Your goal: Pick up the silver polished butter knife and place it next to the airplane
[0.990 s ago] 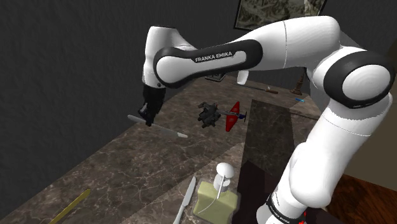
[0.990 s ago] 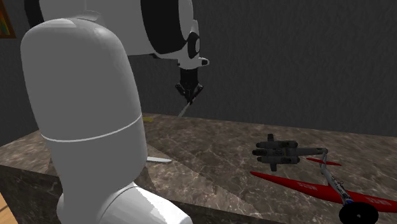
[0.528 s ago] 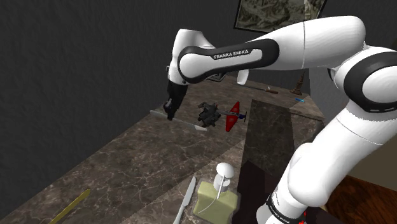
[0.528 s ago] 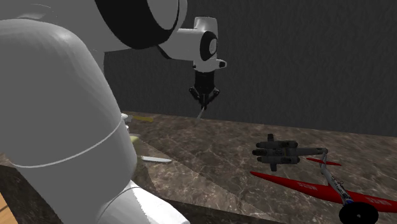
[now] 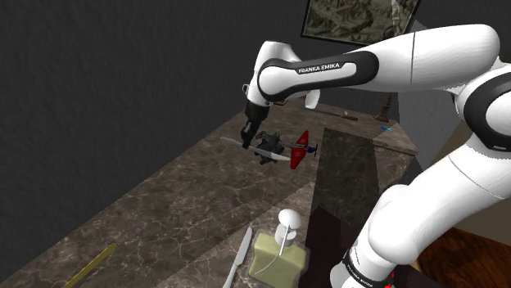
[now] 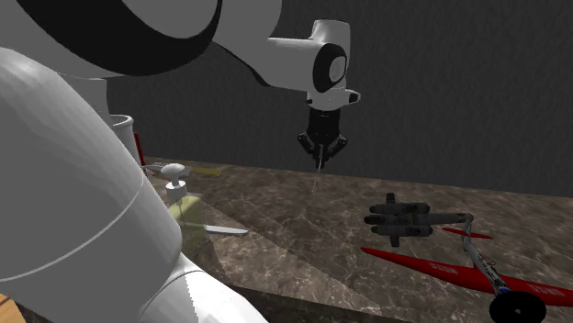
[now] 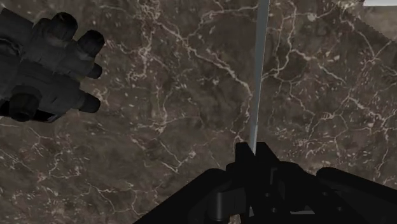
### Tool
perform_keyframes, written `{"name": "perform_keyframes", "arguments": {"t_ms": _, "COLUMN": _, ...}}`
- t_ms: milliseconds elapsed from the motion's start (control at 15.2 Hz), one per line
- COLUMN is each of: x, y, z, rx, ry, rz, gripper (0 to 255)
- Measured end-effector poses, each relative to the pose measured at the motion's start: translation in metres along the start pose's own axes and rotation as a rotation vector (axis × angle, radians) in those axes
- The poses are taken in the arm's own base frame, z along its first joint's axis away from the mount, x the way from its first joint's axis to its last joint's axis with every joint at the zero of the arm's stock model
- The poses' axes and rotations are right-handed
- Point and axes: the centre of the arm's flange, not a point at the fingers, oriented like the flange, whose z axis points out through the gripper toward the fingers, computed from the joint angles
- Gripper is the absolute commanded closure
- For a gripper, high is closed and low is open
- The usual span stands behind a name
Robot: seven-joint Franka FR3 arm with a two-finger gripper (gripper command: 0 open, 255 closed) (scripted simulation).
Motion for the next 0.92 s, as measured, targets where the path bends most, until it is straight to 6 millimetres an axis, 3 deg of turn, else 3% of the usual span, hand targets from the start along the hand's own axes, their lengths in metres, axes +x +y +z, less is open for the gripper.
{"name": "perform_keyframes", "arguments": {"t_ms": 462, "x": -0.051, "y": 0.073, "z": -0.009, "rx": 0.001, "ry": 0.0, "rz": 0.0, "gripper": 255}}
{"name": "perform_keyframes", "arguments": {"t_ms": 924, "x": -0.062, "y": 0.086, "z": 0.02, "rx": 0.001, "ry": -0.001, "rz": -0.001, "gripper": 255}}
